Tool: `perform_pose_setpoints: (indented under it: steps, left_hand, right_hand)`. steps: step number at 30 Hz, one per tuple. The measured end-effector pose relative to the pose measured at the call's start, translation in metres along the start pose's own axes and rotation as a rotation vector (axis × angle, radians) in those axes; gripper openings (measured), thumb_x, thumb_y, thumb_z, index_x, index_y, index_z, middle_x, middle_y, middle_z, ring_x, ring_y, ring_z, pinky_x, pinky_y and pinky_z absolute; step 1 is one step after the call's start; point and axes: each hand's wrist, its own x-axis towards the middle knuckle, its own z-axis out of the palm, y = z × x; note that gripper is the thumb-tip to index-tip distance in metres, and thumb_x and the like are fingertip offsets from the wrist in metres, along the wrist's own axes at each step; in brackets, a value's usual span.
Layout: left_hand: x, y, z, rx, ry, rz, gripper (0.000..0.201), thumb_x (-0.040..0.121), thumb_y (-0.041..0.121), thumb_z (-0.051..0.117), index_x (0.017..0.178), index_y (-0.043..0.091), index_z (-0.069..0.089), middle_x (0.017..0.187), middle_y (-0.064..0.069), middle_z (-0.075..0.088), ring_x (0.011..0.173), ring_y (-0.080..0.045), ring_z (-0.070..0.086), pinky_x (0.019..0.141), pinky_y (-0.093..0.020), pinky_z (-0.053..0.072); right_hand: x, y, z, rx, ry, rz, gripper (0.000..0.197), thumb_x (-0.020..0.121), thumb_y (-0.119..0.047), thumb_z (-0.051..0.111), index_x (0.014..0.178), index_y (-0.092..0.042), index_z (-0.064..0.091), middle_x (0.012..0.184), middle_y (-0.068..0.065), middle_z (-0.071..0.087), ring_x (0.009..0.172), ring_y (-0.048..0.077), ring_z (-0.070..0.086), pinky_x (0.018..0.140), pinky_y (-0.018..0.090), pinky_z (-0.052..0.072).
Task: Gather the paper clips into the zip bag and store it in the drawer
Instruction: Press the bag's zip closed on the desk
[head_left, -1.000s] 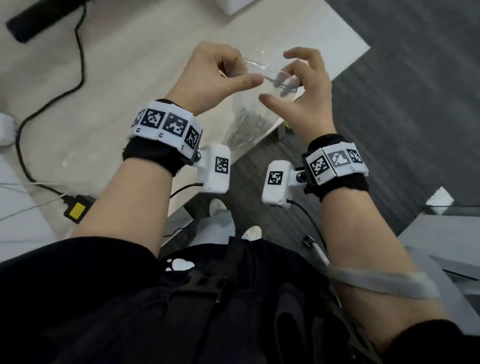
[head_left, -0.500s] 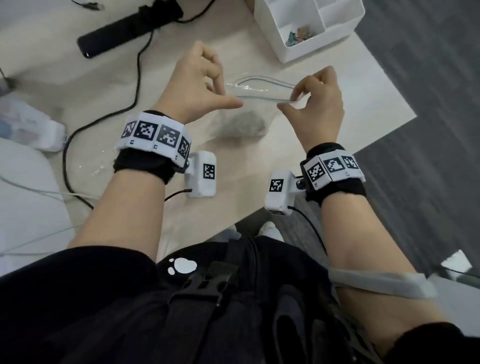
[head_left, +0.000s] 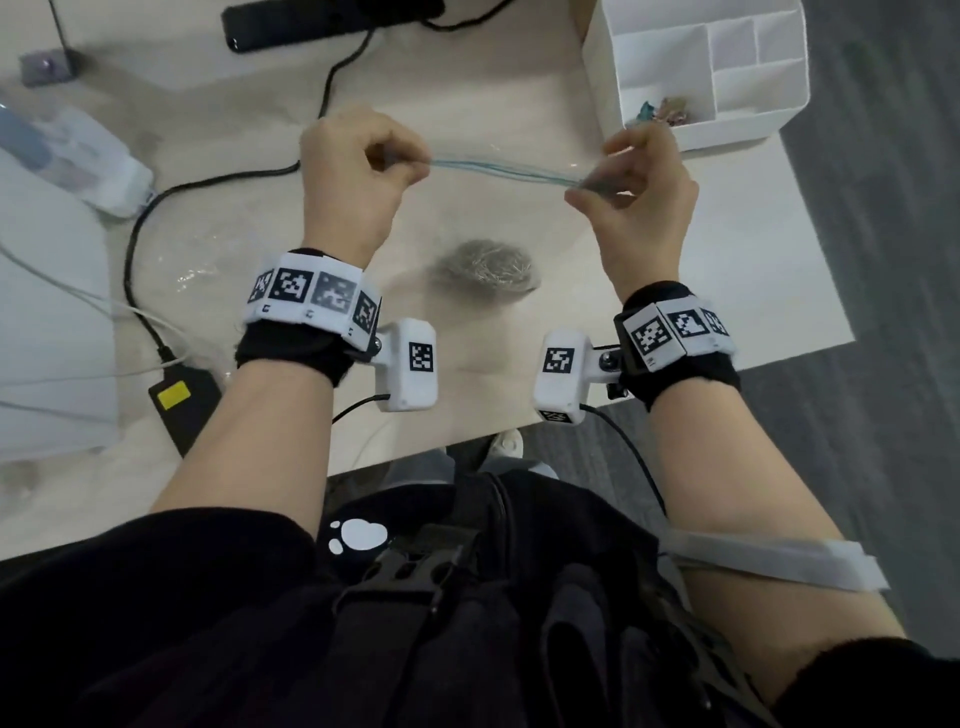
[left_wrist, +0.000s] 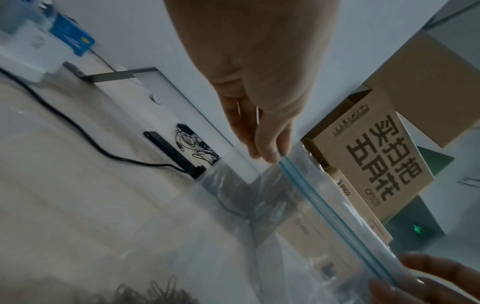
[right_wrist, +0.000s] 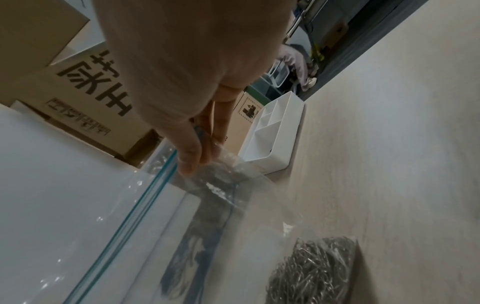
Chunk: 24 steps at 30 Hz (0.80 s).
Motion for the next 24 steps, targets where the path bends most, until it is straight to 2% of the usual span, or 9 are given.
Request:
perform_pose_setpoints:
  steps: [2, 4, 6, 9, 13, 16, 19, 21, 24]
  left_hand:
    - [-0.008, -0.003, 0.004, -0.049, 0.027, -0.059, 0.015, 0.069, 0.008, 0.073, 0.074, 0.022, 0.069, 0.071, 0.015, 0.059, 0.066, 0.000, 0.055, 0.071, -0.022, 0.050]
    - [-0.016, -0.007, 0.006, -0.125, 0.020, -0.111, 0.029, 0.068, 0.005, 0.075, 0.077, 0.030, 0.062, 0.070, 0.012, 0.060, 0.066, -0.001, 0.057, 0.073, -0.025, 0.052]
    - [-0.020, -0.011, 0.007, -0.169, 0.032, -0.150, 0.038, 0.068, 0.004, 0.076, 0.094, 0.026, 0.058, 0.072, 0.009, 0.062, 0.067, -0.001, 0.058, 0.073, -0.020, 0.050]
    - [-0.020, -0.021, 0.006, -0.192, 0.072, -0.239, 0.042, 0.072, 0.009, 0.077, 0.106, 0.020, 0.055, 0.077, 0.007, 0.065, 0.069, 0.003, 0.060, 0.075, -0.011, 0.047]
    - [-0.019, -0.032, 0.005, -0.185, 0.108, -0.319, 0.014, 0.074, 0.015, 0.076, 0.082, 0.020, 0.065, 0.075, 0.009, 0.064, 0.067, 0.000, 0.058, 0.073, -0.017, 0.050]
    - [-0.017, -0.036, 0.003, -0.170, 0.095, -0.320, 0.011, 0.076, 0.014, 0.073, 0.086, 0.012, 0.069, 0.073, 0.005, 0.064, 0.068, -0.007, 0.058, 0.075, -0.024, 0.052]
    - [-0.013, -0.041, -0.001, -0.172, 0.070, -0.325, 0.008, 0.078, 0.012, 0.070, 0.086, 0.014, 0.068, 0.072, 0.003, 0.064, 0.069, -0.012, 0.058, 0.078, -0.030, 0.053]
    - [-0.012, -0.043, -0.002, -0.146, 0.060, -0.313, 0.007, 0.078, 0.013, 0.070, 0.084, 0.016, 0.068, 0.072, 0.006, 0.062, 0.069, -0.010, 0.058, 0.077, -0.029, 0.052]
    - [-0.010, -0.044, -0.003, -0.125, 0.037, -0.288, 0.015, 0.079, 0.011, 0.070, 0.073, 0.023, 0.063, 0.071, 0.012, 0.060, 0.063, 0.005, 0.055, 0.071, -0.015, 0.047]
  right_hand:
    - [0.003, 0.007, -0.002, 0.040, -0.009, 0.022, 0.043, 0.065, 0.003, 0.071, 0.095, -0.022, 0.053, 0.069, -0.006, 0.062, 0.067, 0.011, 0.061, 0.068, 0.019, 0.051]
    - [0.006, 0.018, -0.003, 0.045, -0.064, 0.089, 0.032, 0.069, 0.002, 0.071, 0.095, -0.013, 0.062, 0.071, -0.007, 0.062, 0.065, 0.005, 0.060, 0.069, 0.017, 0.050]
    - [0.008, 0.024, -0.002, 0.013, -0.136, 0.140, 0.017, 0.073, -0.003, 0.071, 0.084, -0.015, 0.065, 0.070, -0.009, 0.061, 0.061, -0.002, 0.055, 0.068, 0.014, 0.047]
    - [0.010, 0.024, 0.002, 0.018, -0.187, 0.166, 0.019, 0.076, -0.008, 0.072, 0.070, -0.022, 0.061, 0.066, -0.009, 0.059, 0.057, -0.007, 0.052, 0.065, 0.010, 0.044]
    - [0.009, 0.021, 0.007, 0.158, -0.161, 0.171, 0.011, 0.075, -0.006, 0.074, 0.075, -0.013, 0.066, 0.062, -0.015, 0.062, 0.059, 0.001, 0.054, 0.064, 0.015, 0.045]
    - [0.010, 0.020, 0.011, 0.192, -0.145, 0.163, 0.008, 0.075, -0.004, 0.073, 0.076, -0.009, 0.067, 0.056, -0.016, 0.062, 0.058, 0.003, 0.053, 0.062, 0.017, 0.045]
    - [0.011, 0.018, 0.013, 0.209, -0.121, 0.164, 0.010, 0.074, -0.002, 0.073, 0.072, -0.011, 0.067, 0.051, -0.017, 0.061, 0.054, 0.001, 0.052, 0.060, 0.015, 0.044]
    - [0.011, 0.016, 0.016, 0.215, -0.109, 0.170, 0.016, 0.073, -0.001, 0.073, 0.067, -0.014, 0.066, 0.050, -0.016, 0.060, 0.052, 0.000, 0.052, 0.059, 0.015, 0.043]
    - [0.013, 0.015, 0.018, 0.232, -0.071, 0.202, 0.024, 0.073, 0.004, 0.071, 0.063, -0.016, 0.063, 0.049, -0.017, 0.061, 0.051, -0.002, 0.053, 0.059, 0.014, 0.043]
